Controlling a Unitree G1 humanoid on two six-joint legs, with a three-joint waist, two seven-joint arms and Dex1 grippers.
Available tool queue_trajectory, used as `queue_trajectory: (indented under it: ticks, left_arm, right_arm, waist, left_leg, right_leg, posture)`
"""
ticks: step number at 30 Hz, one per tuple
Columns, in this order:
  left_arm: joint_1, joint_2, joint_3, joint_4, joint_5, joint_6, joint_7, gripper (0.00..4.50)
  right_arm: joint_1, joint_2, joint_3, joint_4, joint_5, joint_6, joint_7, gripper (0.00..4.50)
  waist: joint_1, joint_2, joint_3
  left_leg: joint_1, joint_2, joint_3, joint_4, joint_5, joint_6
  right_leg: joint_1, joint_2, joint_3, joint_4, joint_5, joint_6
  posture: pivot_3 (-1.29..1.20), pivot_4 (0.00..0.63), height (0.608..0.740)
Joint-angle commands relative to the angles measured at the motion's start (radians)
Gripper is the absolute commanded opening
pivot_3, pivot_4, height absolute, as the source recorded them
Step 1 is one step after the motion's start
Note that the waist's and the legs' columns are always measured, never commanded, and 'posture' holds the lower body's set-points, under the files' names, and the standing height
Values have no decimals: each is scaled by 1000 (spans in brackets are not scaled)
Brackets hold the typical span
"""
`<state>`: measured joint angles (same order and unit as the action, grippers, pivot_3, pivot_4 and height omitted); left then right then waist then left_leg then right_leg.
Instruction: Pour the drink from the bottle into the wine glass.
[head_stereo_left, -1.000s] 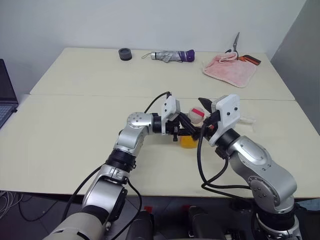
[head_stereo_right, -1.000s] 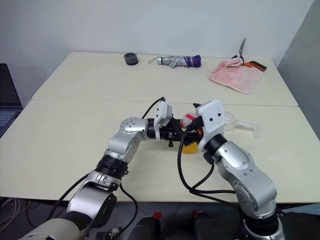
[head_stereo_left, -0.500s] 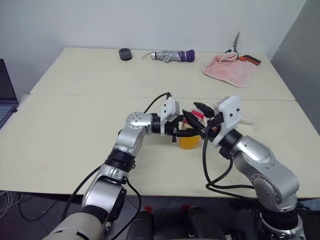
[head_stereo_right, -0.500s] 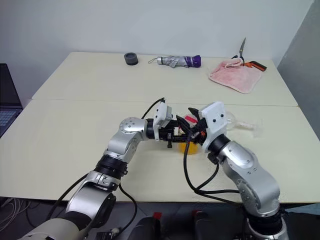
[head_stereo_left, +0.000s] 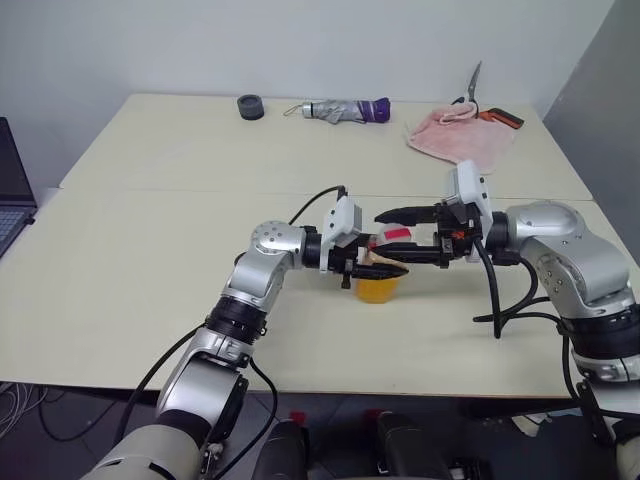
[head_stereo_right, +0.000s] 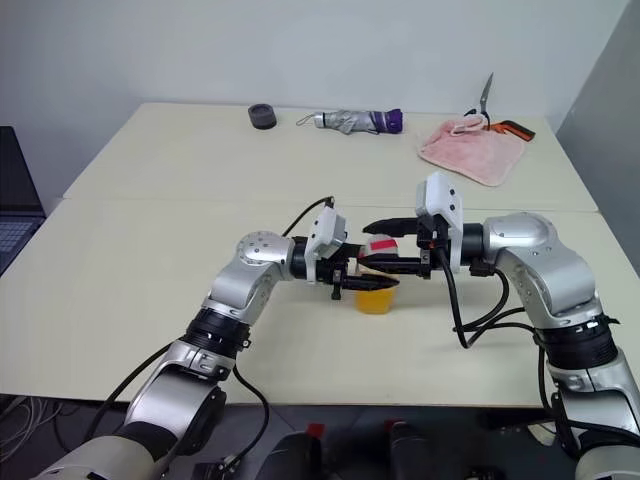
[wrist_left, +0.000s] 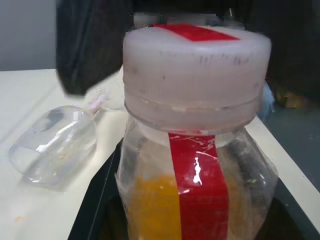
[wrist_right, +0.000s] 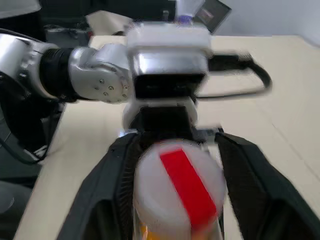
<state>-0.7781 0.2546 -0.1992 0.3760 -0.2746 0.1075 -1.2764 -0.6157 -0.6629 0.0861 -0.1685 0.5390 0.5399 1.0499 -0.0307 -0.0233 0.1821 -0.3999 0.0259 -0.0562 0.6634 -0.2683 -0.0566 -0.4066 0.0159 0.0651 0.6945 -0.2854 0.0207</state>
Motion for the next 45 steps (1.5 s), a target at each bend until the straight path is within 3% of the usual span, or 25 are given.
queue_trajectory:
  ticks: [1,2,5,9,12,24,26,32,36,42,45]
  left_arm:
    - [-13,-6,37,-42,-25,-14,33,1806]
    - [-16,-11,40,-34,-23,-17,41,1806]
    - [-30,-25,42,-1,-10,-35,57,1805]
    - [-57,-51,41,57,6,-68,66,1805]
    - [-78,-66,38,101,13,-94,60,1805]
    - [-114,-95,40,187,30,-154,40,1804]
    - [-112,-94,41,187,30,-157,39,1804]
    - [-107,-84,43,180,30,-152,37,1803]
    - [-103,-77,41,166,26,-139,26,1803]
    - [-106,-55,42,133,5,-95,-35,1797]
    - [-109,-51,46,118,0,-84,-50,1797]
  right_arm:
    - [61,19,-133,-166,68,49,-134,3963]
    - [92,34,-164,-230,91,78,-193,4318]
    - [186,91,-199,-410,84,130,-381,4332]
    - [267,259,-95,-579,-65,189,-714,4332]
    - [279,356,-13,-619,-161,223,-866,4332]
    - [296,473,72,-597,-285,240,-998,4332]
    - [301,482,73,-592,-291,238,-999,3960]
    - [325,494,59,-570,-267,204,-952,1935]
    - [332,447,42,-501,-223,110,-811,1891]
    - [152,146,4,-204,-83,-25,-238,1891]
    - [11,65,5,-17,-65,-40,-77,1892]
  waist:
    - [1,0,0]
    - [1,0,0]
    - [2,0,0]
    - [-2,0,0]
    - [-5,0,0]
    - [-3,0,0]
    - [-3,0,0]
    - [-3,0,0]
    - [-3,0,0]
    - [-5,1,0]
    - [-8,1,0]
  left_leg:
    - [0,0,0,0,0,0]
    - [0,0,0,0,0,0]
    - [0,0,0,0,0,0]
    - [0,-1,0,0,0,0]
    - [1,-1,1,0,0,-1]
    - [0,-1,1,0,0,-1]
    - [0,-1,1,0,0,0]
    - [0,-1,1,0,0,0]
    - [0,-1,1,0,0,0]
    - [1,-2,1,0,0,0]
    - [2,-1,1,0,0,0]
  right_leg:
    - [0,0,0,0,0,0]
    - [0,0,0,0,0,0]
    - [0,0,0,0,0,0]
    - [0,1,0,1,0,0]
    - [-1,2,2,3,0,1]
    - [-1,2,1,1,0,0]
    - [-1,2,1,2,0,0]
    - [-1,2,1,2,0,0]
    - [-1,2,1,1,0,0]
    - [0,2,1,1,0,0]
    - [0,3,1,1,0,0]
  posture:
    - [0,150,740]
    - [0,150,740]
    - [0,150,740]
    - [0,150,740]
    - [0,150,740]
    - [0,150,740]
    - [0,150,740]
    - [0,150,740]
    - [0,150,740]
    - [0,150,740]
    - [0,150,740]
